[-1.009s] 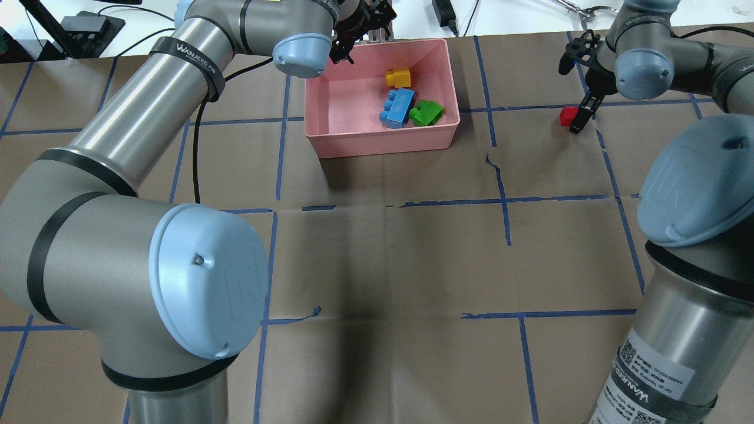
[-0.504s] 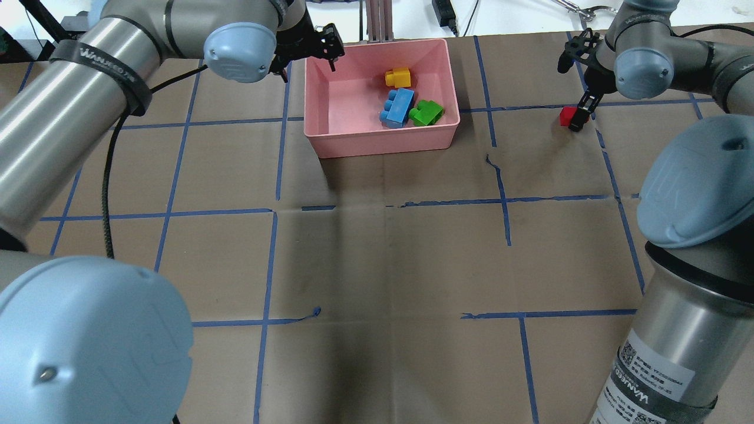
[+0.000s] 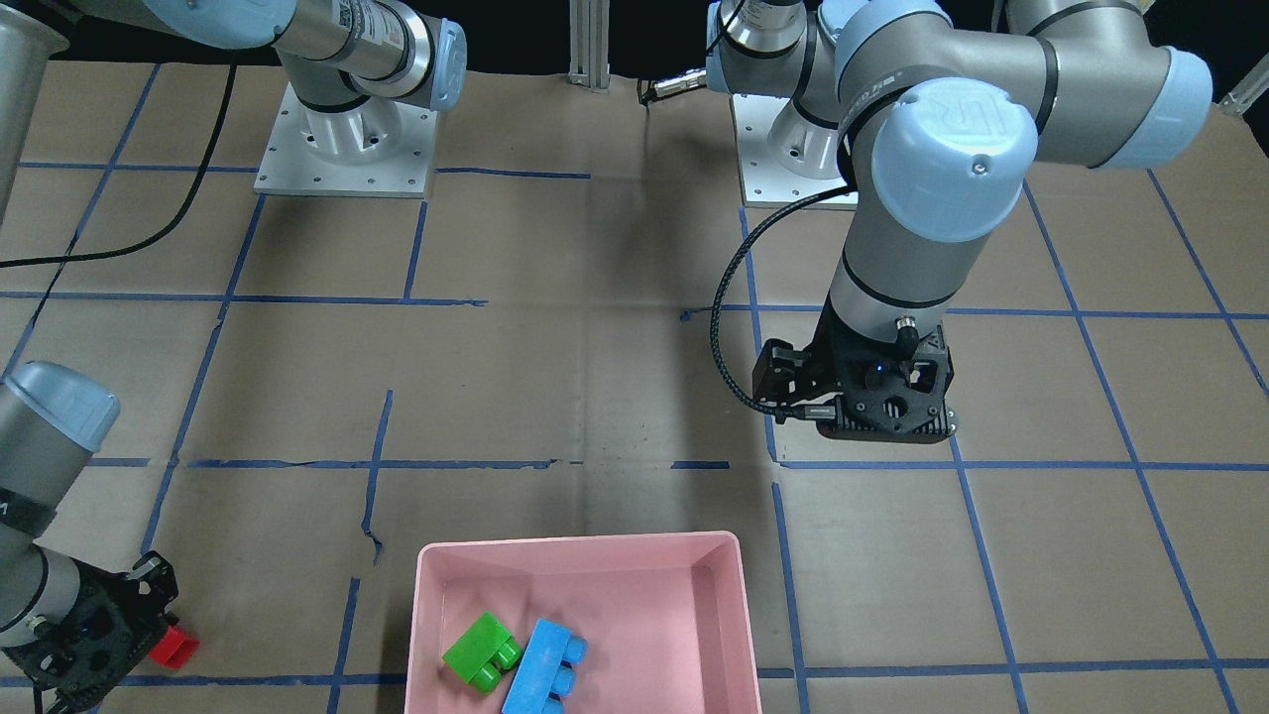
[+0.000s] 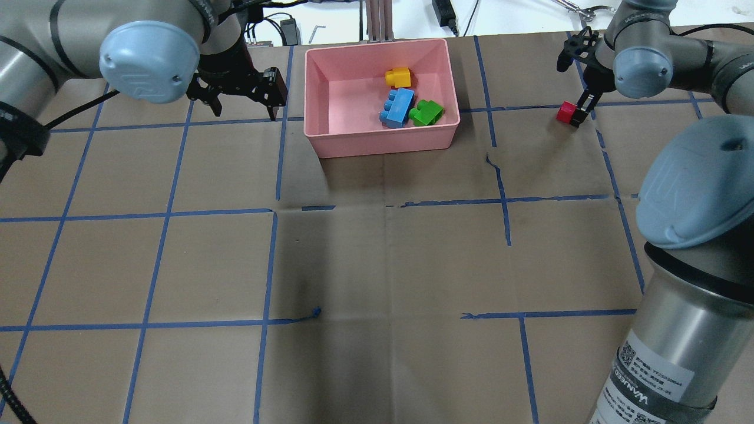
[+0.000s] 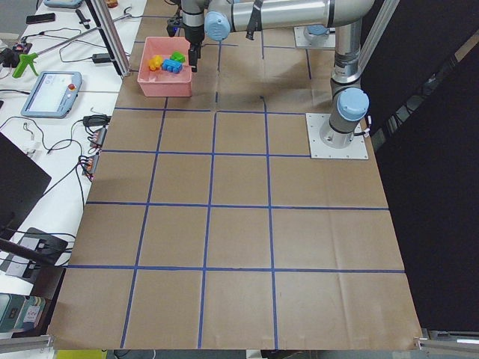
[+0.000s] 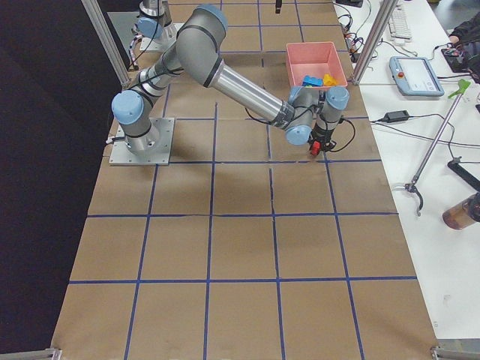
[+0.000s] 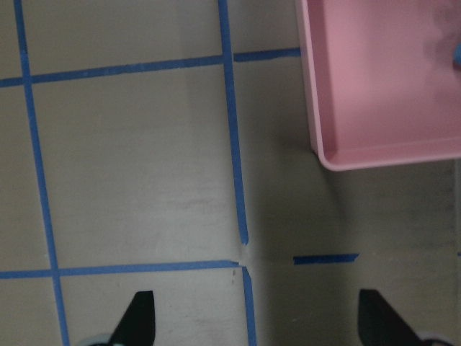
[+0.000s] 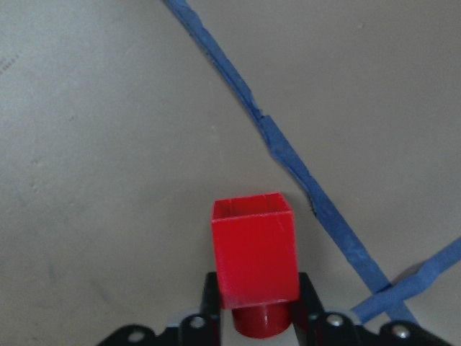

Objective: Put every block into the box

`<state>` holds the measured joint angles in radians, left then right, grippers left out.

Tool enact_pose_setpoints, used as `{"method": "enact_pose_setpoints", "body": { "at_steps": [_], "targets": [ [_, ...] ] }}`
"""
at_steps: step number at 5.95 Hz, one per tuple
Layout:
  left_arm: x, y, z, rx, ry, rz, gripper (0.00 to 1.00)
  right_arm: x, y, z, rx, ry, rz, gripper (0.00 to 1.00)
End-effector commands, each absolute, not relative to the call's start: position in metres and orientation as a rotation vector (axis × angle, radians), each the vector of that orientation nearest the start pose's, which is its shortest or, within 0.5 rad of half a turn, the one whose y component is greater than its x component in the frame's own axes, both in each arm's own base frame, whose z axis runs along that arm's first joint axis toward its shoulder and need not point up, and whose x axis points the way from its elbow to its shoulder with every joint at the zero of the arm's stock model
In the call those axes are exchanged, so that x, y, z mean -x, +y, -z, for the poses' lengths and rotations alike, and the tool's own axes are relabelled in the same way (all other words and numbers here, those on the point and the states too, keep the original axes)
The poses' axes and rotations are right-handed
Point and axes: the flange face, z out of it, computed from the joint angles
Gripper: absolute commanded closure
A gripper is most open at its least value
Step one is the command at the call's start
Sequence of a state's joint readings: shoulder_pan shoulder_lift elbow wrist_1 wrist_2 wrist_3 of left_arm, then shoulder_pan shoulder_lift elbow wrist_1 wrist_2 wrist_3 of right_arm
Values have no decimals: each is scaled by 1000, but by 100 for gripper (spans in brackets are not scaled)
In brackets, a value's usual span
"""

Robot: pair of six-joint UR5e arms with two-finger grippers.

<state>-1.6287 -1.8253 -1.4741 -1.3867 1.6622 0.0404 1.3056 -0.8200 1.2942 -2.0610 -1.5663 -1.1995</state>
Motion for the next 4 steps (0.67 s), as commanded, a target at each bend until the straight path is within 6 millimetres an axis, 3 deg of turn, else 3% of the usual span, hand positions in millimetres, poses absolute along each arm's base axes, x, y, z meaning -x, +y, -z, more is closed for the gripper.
{"method": "enact_pose_setpoints", "body": {
  "at_steps": [1, 2, 3, 4],
  "targets": [
    [128, -544, -457, -193, 3041, -43, 1, 58, -749, -232, 1382, 2864, 89, 82],
    [86, -524, -475, -88, 3055, -130, 1, 48, -745, -272, 1209, 2937, 183, 82],
    [46, -517, -484, 28, 3061, -154, 1, 10, -739, -313, 1041, 2988, 243, 82],
    [30, -509, -498, 45, 3053, -106, 1, -52, -739, -345, 823, 3032, 254, 82]
  ]
}}
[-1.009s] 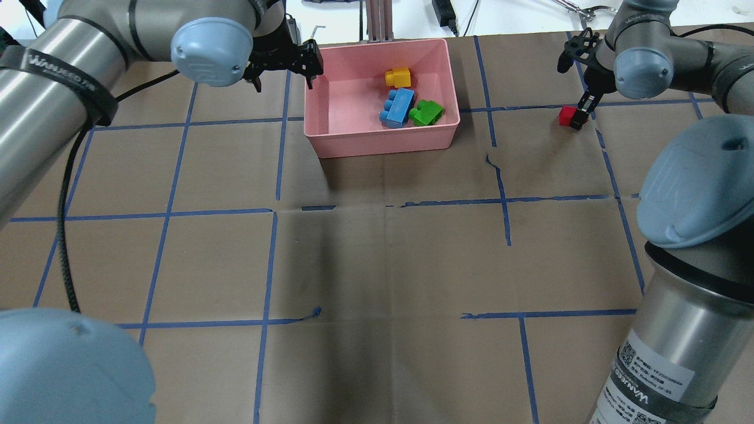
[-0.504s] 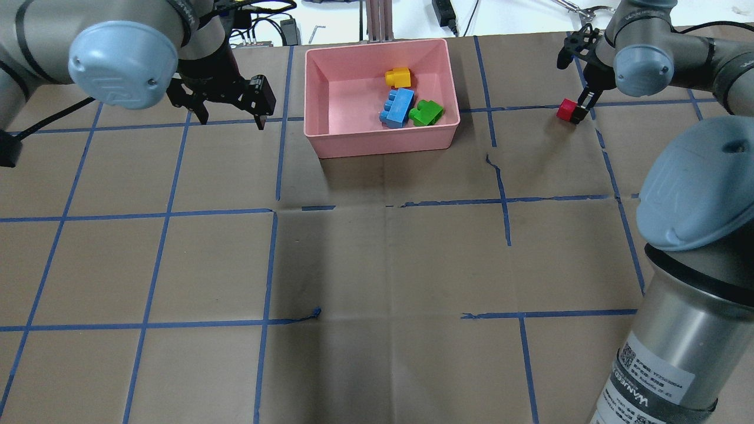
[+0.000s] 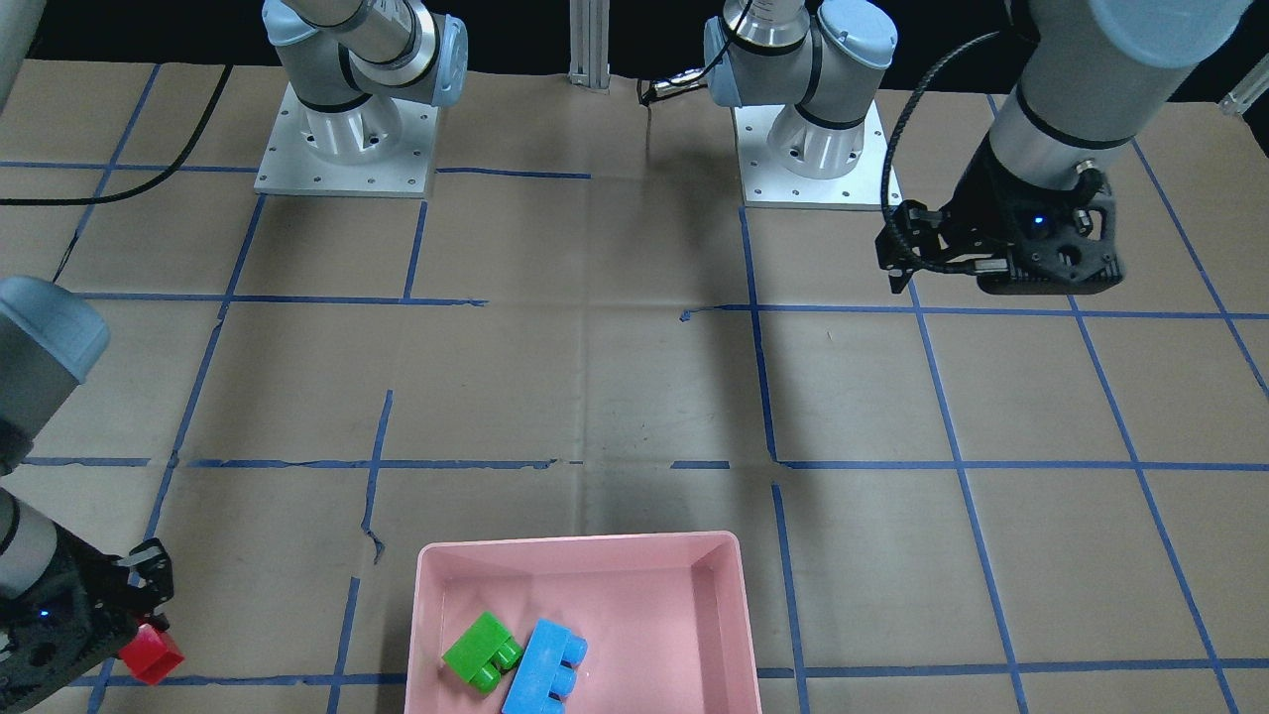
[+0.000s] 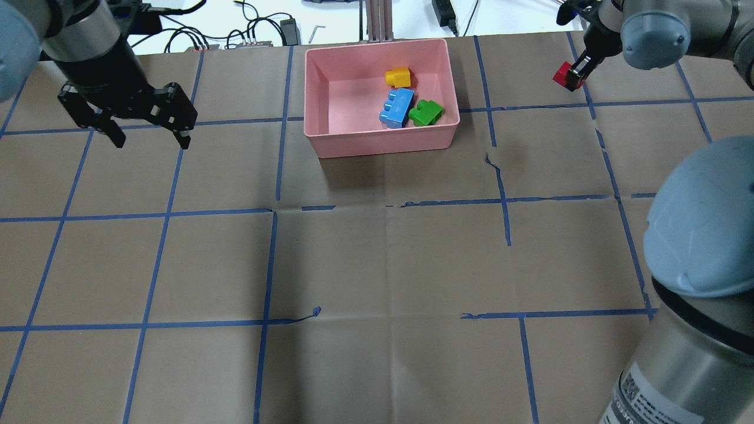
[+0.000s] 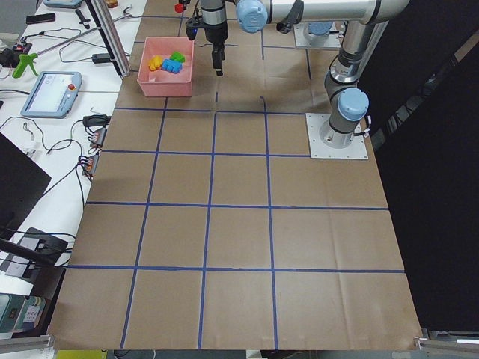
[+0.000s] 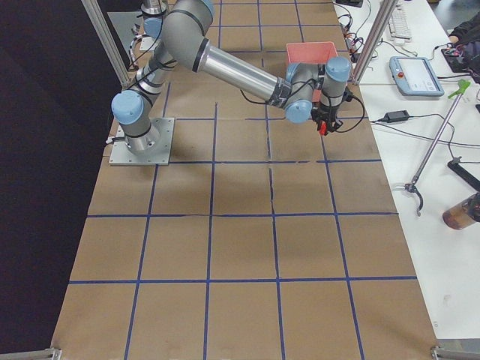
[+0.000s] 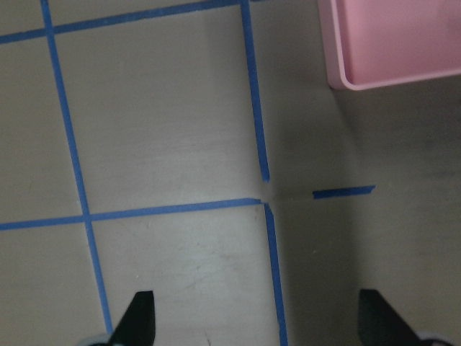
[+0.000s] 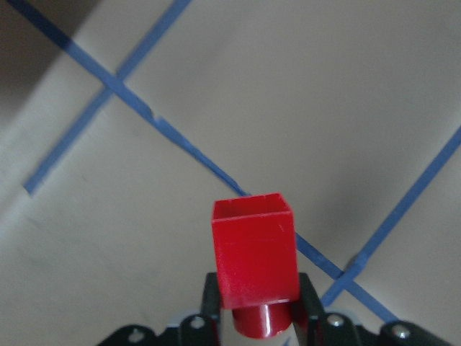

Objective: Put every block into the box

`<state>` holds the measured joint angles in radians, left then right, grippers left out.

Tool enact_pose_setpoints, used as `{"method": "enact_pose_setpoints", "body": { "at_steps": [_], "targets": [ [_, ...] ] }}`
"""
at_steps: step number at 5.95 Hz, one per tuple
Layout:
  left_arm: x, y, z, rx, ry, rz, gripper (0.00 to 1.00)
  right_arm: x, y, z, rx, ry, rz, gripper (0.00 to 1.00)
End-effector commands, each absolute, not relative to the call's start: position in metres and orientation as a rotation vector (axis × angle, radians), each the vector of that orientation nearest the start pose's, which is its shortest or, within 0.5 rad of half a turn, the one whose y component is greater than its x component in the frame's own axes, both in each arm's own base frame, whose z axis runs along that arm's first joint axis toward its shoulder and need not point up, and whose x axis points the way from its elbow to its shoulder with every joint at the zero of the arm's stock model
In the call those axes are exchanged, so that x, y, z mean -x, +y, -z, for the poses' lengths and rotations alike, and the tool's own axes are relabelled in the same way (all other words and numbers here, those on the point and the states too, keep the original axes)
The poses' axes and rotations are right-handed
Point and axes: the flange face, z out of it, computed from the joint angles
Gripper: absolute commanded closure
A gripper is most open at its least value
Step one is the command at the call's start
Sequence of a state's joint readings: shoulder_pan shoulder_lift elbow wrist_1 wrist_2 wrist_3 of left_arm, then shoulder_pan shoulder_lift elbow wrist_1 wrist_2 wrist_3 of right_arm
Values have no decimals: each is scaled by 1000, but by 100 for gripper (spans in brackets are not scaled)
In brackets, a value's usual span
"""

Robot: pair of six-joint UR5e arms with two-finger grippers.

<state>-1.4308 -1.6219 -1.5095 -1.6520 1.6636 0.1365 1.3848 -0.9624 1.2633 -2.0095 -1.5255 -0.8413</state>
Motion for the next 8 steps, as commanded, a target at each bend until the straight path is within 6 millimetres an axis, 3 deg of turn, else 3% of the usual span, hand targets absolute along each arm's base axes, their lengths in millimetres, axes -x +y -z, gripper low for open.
{"method": "enact_pose_setpoints", "body": {
  "at_steps": [1, 2, 3, 4, 5, 6, 7, 8],
  "targets": [
    [43, -486, -523, -84, 3070, -49, 1, -115, -742, -377, 654, 3049, 268, 82],
    [72, -446, -542, -104, 3285, -42, 1, -174, -750, -379, 493, 3056, 262, 82],
    [86, -441, -537, -93, 3423, -64, 1, -233, -754, -364, 347, 3053, 263, 82],
    [77, -452, -516, -92, 3339, -135, 1, -273, -759, -333, 177, 3055, 226, 82],
    [67, -467, -494, -104, 3270, -167, 1, -295, -758, -303, 44, 3059, 162, 82],
    [54, -478, -485, -106, 3163, -194, 1, -315, -754, -274, 41, 3068, 105, 57],
    [51, -489, -489, -109, 3140, -135, 1, -315, -754, -276, 28, 3065, 124, 1],
    [54, -492, -487, -121, 3145, -128, 1, -315, -753, -281, 23, 3066, 124, 0]
  ]
}}
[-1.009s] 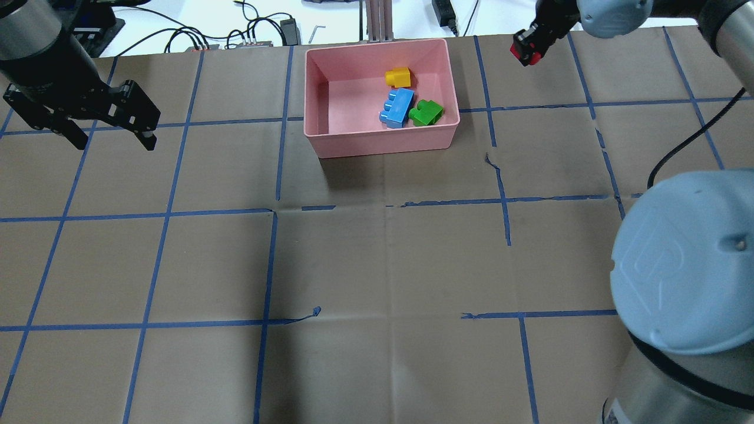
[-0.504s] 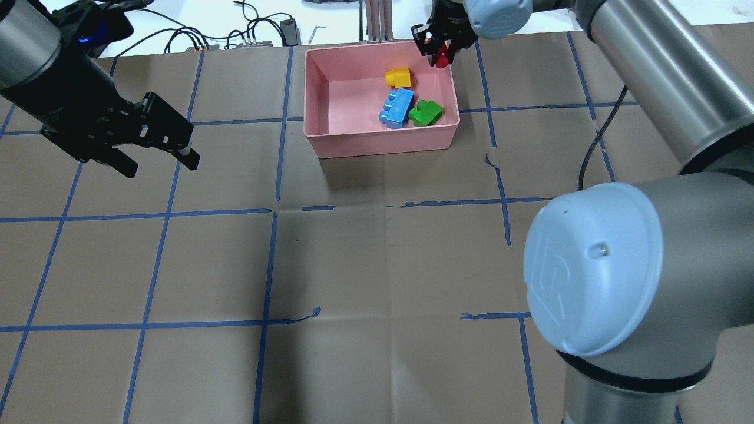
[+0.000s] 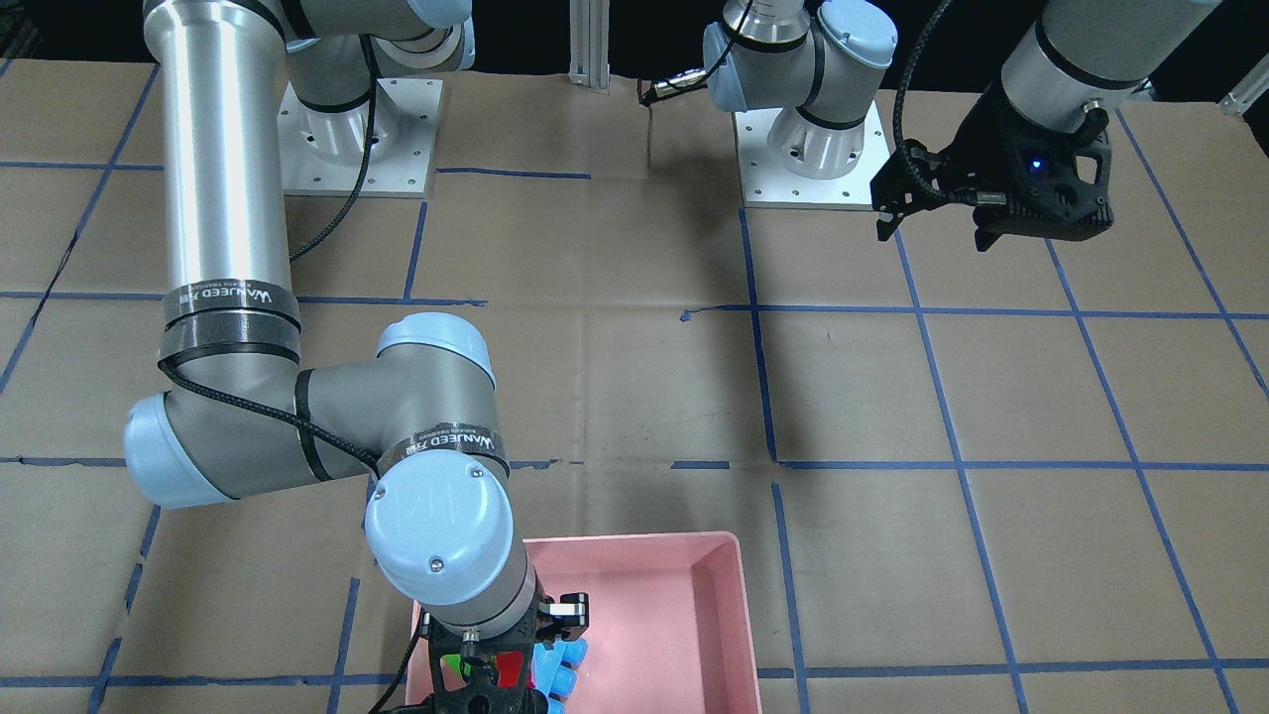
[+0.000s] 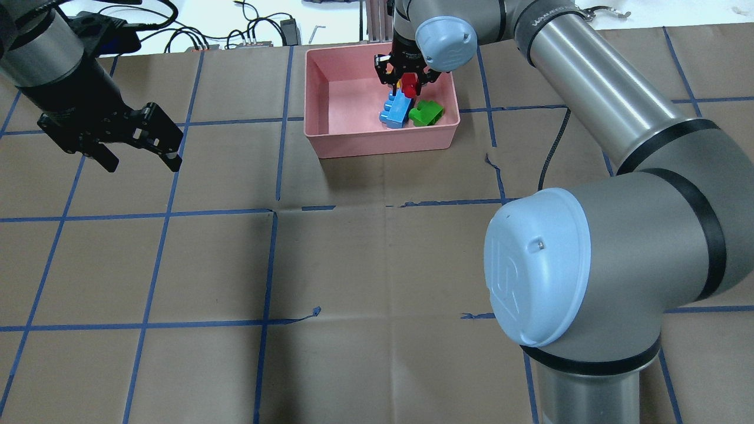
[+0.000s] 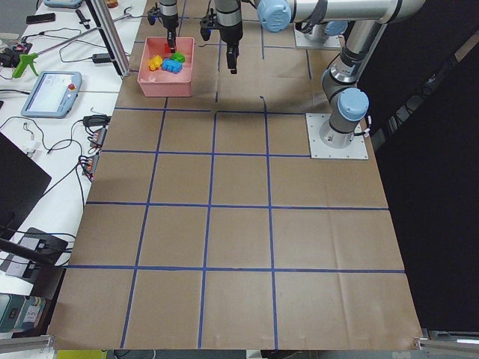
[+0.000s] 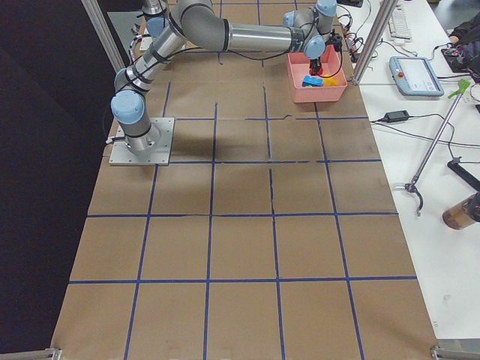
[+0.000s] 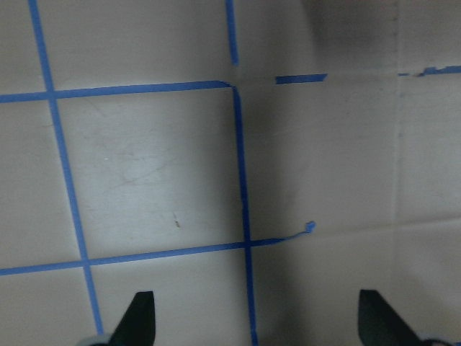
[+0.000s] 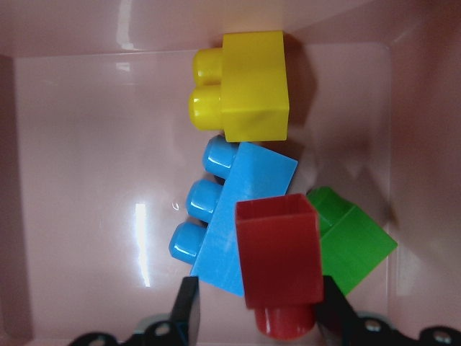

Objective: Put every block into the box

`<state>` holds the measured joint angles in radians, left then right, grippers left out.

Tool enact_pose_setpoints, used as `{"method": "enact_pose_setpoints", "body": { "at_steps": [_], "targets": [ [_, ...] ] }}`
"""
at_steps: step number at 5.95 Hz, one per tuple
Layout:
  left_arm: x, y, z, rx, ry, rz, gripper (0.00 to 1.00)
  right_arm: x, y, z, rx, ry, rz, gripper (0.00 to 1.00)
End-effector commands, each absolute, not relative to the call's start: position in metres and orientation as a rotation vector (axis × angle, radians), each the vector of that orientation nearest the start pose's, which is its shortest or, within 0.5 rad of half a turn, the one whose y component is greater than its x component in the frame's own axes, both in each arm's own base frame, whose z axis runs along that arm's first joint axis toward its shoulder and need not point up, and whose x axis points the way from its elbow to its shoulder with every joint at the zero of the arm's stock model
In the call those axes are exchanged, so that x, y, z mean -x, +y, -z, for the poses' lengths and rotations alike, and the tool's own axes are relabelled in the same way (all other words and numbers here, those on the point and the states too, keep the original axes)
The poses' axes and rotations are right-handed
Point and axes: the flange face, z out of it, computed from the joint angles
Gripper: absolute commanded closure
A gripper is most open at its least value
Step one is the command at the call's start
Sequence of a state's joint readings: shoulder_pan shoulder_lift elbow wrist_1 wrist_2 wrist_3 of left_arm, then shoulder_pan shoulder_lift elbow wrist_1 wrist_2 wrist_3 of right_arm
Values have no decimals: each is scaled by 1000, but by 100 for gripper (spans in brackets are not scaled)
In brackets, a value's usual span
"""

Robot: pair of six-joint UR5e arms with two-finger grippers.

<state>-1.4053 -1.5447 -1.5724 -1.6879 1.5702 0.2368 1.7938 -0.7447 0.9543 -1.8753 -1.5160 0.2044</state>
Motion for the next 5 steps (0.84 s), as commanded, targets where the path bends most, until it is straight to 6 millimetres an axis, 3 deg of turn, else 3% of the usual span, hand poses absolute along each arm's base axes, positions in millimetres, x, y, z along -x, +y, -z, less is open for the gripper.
{"method": "enact_pose_setpoints", "body": {
  "at_steps": [1, 3, 4, 5],
  "targets": [
    [71, -491, -486, -171, 3137, -127, 1, -314, -752, -291, 22, 3072, 141, 0],
    [106, -501, -480, -269, 3122, -70, 0, -305, -743, -327, 10, 3079, 140, 0],
    [106, -499, -482, -271, 3118, -63, 0, -278, -733, -360, -10, 3097, 96, 0],
    [107, -498, -483, -267, 3119, -58, 0, -205, -733, -384, -128, 3124, 5, 0]
  ]
}}
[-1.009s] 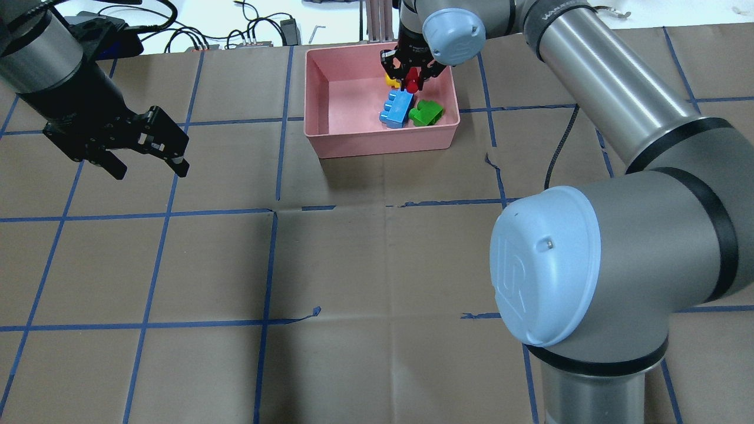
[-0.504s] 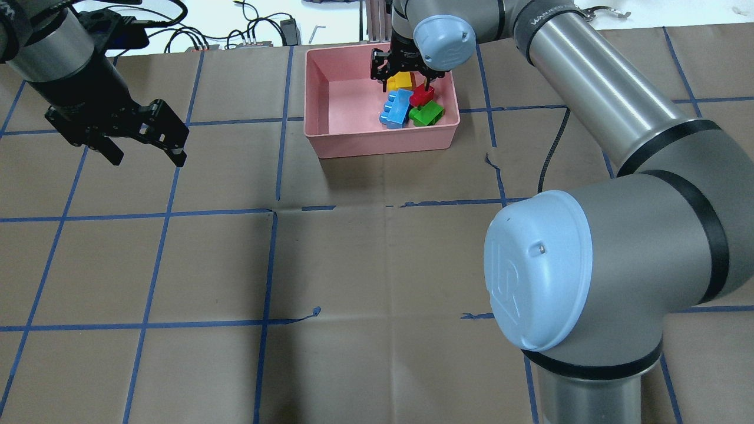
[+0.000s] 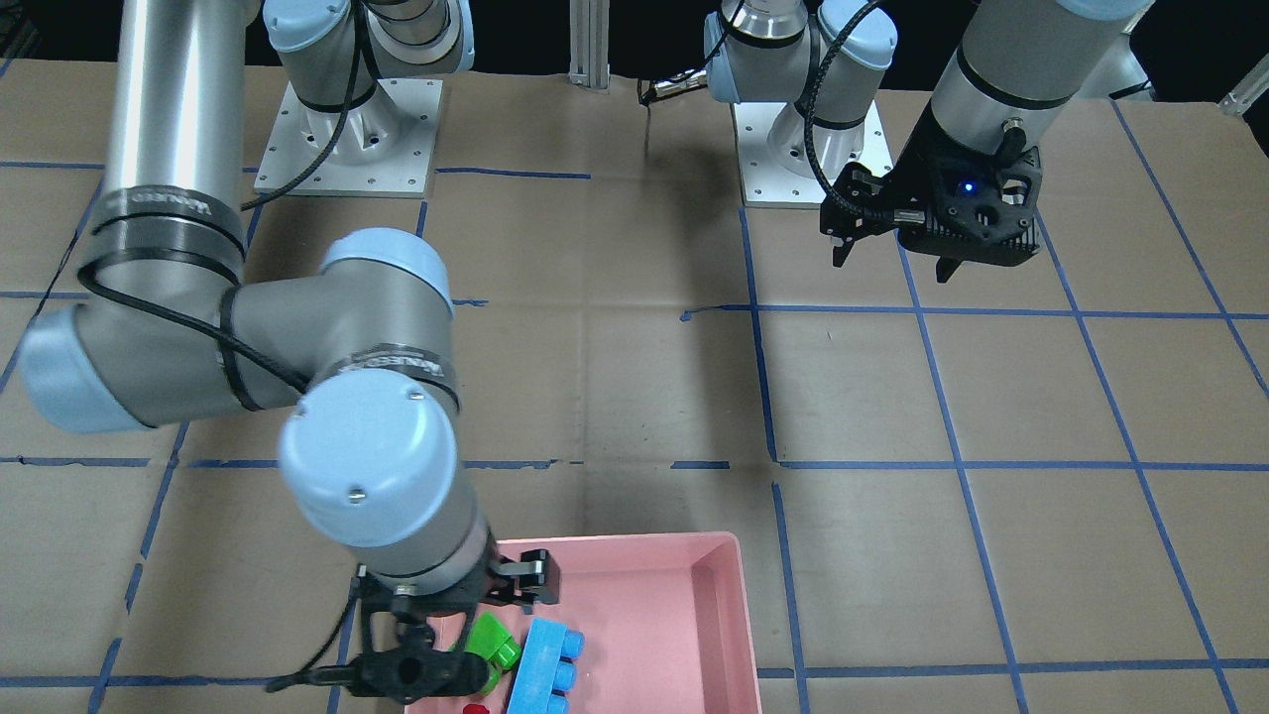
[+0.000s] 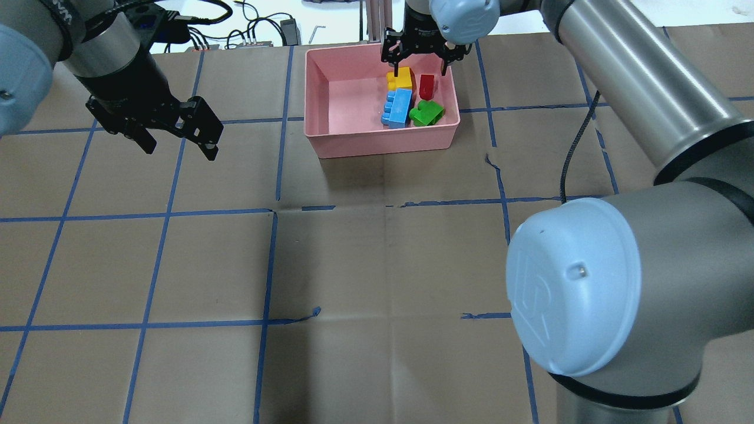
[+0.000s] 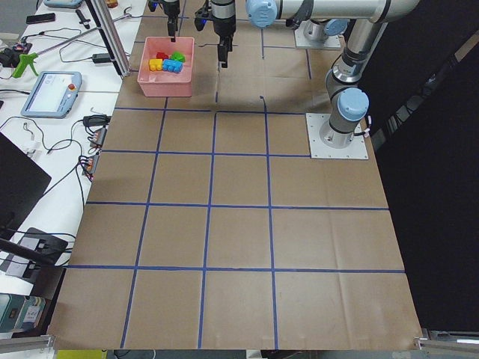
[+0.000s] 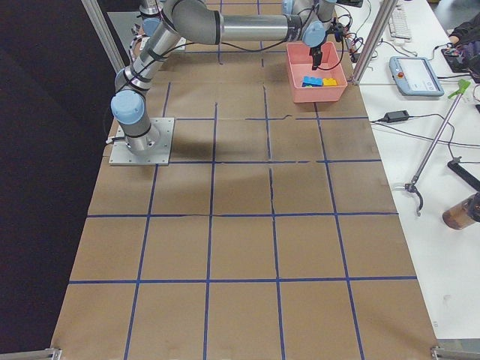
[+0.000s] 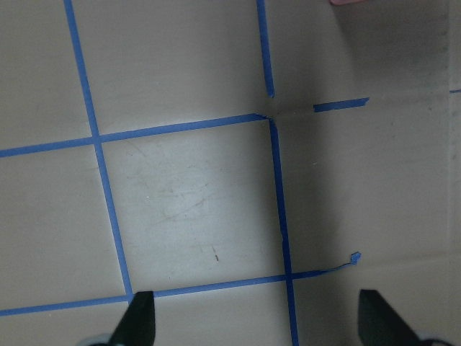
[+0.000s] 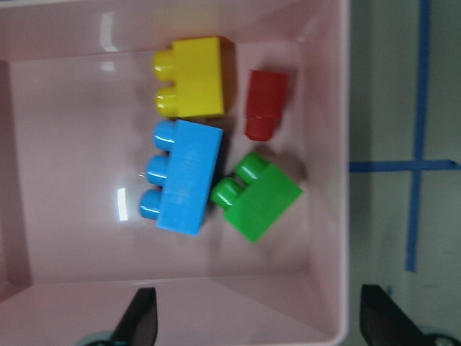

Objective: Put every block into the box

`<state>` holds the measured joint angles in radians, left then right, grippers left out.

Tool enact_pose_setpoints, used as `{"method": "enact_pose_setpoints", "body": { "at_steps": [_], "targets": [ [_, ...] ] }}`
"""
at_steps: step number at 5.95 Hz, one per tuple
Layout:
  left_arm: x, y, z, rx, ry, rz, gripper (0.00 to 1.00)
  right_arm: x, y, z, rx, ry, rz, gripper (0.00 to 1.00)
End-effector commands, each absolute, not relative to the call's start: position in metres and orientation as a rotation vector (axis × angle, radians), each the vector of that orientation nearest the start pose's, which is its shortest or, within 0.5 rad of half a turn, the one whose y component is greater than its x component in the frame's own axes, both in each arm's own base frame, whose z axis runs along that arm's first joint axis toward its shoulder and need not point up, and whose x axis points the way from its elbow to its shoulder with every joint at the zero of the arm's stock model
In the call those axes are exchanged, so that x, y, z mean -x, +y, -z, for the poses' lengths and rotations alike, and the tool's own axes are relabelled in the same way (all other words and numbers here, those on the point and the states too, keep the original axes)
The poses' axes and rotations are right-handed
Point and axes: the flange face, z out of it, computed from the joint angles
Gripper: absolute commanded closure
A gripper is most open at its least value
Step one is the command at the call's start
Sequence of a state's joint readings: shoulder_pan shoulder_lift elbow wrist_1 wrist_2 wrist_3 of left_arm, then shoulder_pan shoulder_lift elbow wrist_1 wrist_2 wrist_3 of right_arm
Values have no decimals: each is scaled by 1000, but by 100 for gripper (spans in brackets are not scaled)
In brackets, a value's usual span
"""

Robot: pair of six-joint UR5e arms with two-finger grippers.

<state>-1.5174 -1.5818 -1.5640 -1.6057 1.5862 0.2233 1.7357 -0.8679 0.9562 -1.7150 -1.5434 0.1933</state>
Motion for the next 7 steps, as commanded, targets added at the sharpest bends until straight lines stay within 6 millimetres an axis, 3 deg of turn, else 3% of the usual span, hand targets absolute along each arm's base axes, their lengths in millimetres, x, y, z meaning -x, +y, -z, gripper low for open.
{"method": "enact_pose_setpoints", "body": {
  "at_steps": [1, 2, 3, 5, 6, 7],
  "targets": [
    [107, -496, -485, -269, 3119, -51, 0, -164, -710, -412, 1, 3135, -58, 1],
    [107, -497, -485, -269, 3119, -53, 0, -126, -675, -427, 12, 3133, -86, 1],
    [107, -496, -485, -264, 3120, -51, 0, -123, -621, -454, -29, 3136, -67, 1],
    [107, -497, -487, -262, 3121, -34, 0, -125, -530, -482, -89, 3137, -53, 0],
    [107, -497, -487, -262, 3121, -34, 0, -128, -514, -492, -144, 3164, -52, 0],
    [107, -498, -486, -262, 3123, -36, 0, -140, -511, -491, -123, 3164, -63, 0]
  ]
}}
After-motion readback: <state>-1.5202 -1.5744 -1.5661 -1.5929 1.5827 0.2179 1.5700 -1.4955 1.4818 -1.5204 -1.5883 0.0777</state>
